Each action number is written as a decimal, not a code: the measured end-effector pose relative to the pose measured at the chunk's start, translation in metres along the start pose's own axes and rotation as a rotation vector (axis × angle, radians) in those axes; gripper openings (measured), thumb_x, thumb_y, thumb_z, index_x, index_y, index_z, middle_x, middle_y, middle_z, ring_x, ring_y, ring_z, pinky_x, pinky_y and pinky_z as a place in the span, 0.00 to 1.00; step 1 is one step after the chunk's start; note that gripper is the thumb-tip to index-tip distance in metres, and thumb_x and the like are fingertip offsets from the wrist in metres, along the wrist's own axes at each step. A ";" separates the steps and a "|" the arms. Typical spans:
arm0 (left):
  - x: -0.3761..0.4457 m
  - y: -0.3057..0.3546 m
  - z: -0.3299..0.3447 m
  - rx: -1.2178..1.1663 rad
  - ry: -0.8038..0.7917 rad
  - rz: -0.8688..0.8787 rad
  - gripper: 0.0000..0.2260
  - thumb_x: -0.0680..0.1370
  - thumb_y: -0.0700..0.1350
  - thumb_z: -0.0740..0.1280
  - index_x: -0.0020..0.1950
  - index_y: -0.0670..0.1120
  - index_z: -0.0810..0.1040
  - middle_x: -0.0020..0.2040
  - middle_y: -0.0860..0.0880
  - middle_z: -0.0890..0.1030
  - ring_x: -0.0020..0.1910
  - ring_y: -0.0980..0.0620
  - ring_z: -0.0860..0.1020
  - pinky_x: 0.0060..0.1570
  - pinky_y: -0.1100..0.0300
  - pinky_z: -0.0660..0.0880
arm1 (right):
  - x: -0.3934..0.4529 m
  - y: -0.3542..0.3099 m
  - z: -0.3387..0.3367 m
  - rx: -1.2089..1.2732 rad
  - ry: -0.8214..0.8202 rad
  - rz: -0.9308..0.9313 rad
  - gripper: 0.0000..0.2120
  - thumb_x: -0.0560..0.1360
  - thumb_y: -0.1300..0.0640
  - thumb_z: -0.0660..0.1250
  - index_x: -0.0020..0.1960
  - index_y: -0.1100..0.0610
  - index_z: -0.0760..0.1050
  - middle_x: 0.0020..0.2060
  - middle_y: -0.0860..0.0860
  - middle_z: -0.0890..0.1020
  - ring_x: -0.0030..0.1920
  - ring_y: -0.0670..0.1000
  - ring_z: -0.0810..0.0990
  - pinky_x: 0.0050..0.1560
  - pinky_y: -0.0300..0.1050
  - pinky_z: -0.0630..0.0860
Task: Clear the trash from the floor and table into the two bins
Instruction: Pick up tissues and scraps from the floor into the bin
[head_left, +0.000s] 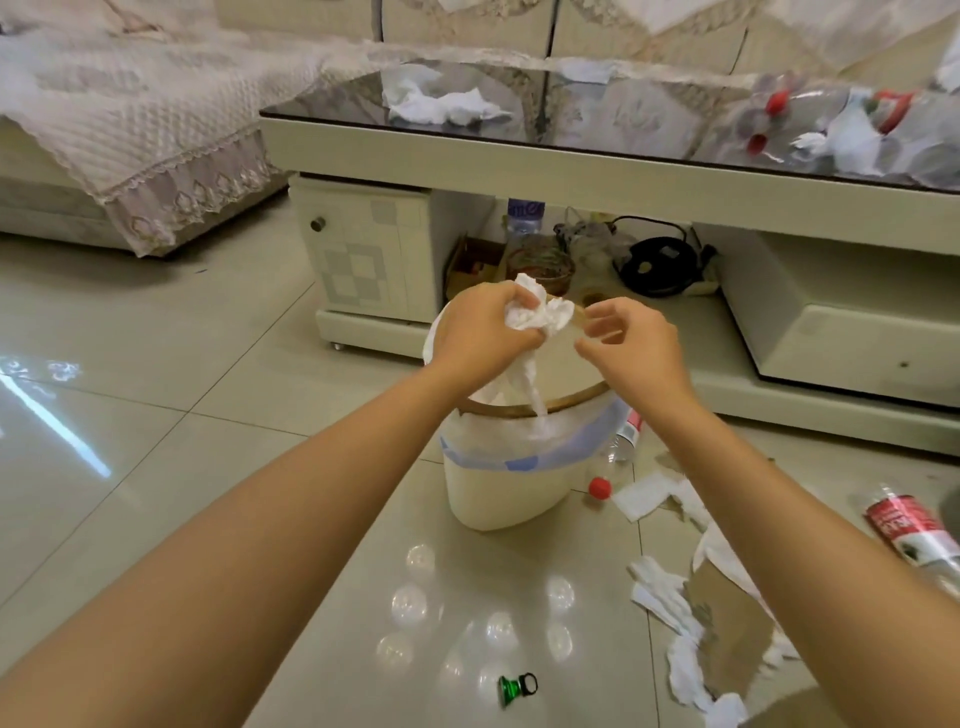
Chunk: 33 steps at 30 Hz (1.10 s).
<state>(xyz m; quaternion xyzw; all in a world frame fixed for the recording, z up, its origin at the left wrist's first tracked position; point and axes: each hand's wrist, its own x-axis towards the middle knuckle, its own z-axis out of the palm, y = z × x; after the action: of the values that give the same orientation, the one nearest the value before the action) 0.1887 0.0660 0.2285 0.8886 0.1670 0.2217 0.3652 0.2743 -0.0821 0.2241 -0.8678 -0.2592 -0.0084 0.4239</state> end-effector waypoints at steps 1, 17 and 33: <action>0.005 0.002 0.004 0.014 -0.013 -0.004 0.18 0.72 0.51 0.73 0.61 0.53 0.77 0.62 0.51 0.75 0.57 0.53 0.74 0.51 0.61 0.69 | -0.003 0.002 -0.005 0.000 0.005 -0.001 0.11 0.71 0.55 0.70 0.53 0.47 0.77 0.43 0.43 0.81 0.45 0.46 0.80 0.48 0.53 0.80; 0.017 0.016 0.053 0.189 -0.082 0.003 0.09 0.77 0.51 0.67 0.56 0.54 0.81 0.56 0.56 0.81 0.53 0.54 0.78 0.53 0.47 0.77 | -0.060 0.066 -0.071 -0.196 -0.086 -0.009 0.04 0.72 0.55 0.68 0.44 0.47 0.81 0.35 0.40 0.80 0.37 0.40 0.78 0.35 0.39 0.71; -0.123 0.052 0.240 0.339 -0.656 0.152 0.16 0.75 0.60 0.65 0.61 0.57 0.74 0.53 0.59 0.77 0.52 0.57 0.76 0.47 0.56 0.76 | -0.126 0.215 -0.136 -0.408 -0.458 0.015 0.05 0.73 0.53 0.66 0.44 0.43 0.78 0.37 0.38 0.79 0.39 0.40 0.77 0.37 0.39 0.74</action>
<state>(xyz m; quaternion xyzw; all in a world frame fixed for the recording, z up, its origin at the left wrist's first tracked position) 0.2161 -0.1636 0.0799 0.9701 0.0091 -0.0790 0.2294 0.2918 -0.3473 0.1247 -0.9163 -0.3344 0.1388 0.1713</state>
